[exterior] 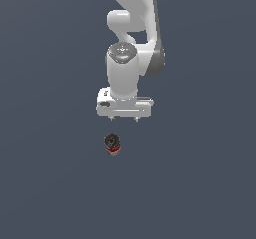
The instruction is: Pick up the object and move it to a goal position.
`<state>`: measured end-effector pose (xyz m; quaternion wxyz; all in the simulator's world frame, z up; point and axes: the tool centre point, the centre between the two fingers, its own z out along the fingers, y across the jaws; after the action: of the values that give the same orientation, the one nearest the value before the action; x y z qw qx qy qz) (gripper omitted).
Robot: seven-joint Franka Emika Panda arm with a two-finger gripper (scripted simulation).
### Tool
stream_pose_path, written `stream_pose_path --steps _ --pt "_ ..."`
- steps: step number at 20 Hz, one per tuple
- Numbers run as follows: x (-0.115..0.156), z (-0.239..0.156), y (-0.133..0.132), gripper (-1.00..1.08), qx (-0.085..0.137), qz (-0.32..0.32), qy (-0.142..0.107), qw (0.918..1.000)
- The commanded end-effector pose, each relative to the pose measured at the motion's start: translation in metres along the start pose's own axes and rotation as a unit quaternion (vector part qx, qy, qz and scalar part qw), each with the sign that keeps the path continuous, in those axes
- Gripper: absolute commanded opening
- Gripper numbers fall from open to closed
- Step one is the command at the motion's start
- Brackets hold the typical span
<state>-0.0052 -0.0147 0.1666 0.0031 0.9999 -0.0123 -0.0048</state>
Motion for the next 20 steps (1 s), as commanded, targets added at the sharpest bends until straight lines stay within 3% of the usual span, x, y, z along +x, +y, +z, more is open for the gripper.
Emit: stream_pose_path --steps 1,10,20 --pt "0.000 0.000 0.000 1.00 0.000 0.000 0.000 1.0000" --pt "-0.002 -0.009 -0.024 1.00 -0.005 -0.043 0.000 0.9991" --pt "0.012 -0.001 -0.010 1.00 -0.002 -0.003 0.000 1.0000"
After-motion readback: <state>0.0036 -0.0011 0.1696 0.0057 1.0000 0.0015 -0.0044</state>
